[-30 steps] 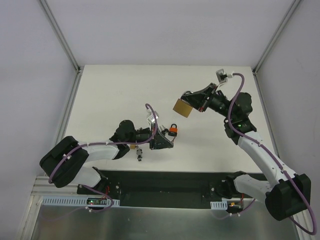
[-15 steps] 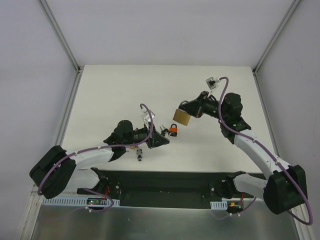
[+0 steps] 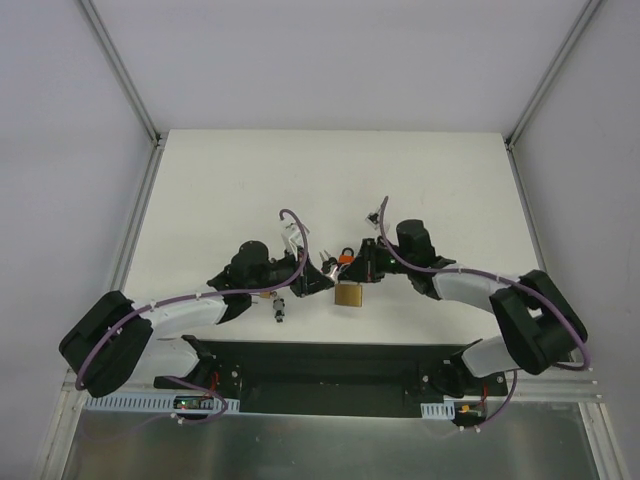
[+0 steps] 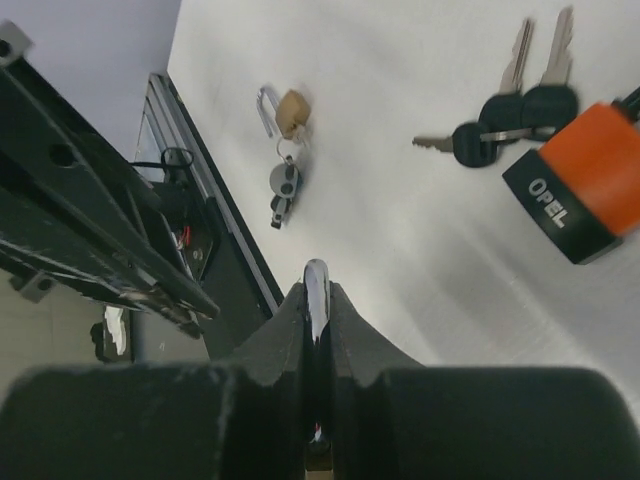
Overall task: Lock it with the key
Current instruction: Place the lock at the center of the board.
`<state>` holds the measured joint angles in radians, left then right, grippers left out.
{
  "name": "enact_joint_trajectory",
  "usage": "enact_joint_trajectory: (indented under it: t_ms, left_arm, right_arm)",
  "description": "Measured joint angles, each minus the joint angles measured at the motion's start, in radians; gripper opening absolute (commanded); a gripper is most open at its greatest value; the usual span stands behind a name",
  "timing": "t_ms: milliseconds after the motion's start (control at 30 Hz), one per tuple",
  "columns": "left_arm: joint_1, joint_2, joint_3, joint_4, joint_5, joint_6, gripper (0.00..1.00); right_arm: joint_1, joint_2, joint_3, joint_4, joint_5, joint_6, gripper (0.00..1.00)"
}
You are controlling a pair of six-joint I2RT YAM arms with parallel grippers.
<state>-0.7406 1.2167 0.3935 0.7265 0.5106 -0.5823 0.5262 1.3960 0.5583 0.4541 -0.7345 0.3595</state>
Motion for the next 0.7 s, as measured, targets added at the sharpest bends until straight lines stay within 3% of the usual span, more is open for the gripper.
enact_joint_trajectory:
  t_ms: [233,433,500,567,700]
  left_arm:
    - [0.0,0.037,0.0,-0.004,0.0,0.0,0.0]
    - [0.0,0.061,0.0,-0.005,0.001,0.0,0.0]
    - [0.0,0.067,0.0,-0.005,0.001,0.0,0.0]
    - [0.0,0.07,0.0,-0.005,0.001,0.0,0.0]
    - [0.0,0.072,-0.002,-0.005,0.001,-0.001,0.0]
  right_arm:
    - [0.053,0.209,-0.034,0.123,0.008,0.077,0.01]
    - [0.051,0.336,-0.06,0.263,0.001,0.183,0.09]
    - [0.052,0.337,-0.067,0.288,0.004,0.195,0.14]
    - [0.052,0.338,-0.071,0.299,0.012,0.203,0.27]
    - [0.044,0.343,-0.071,0.295,0.028,0.203,0.43]
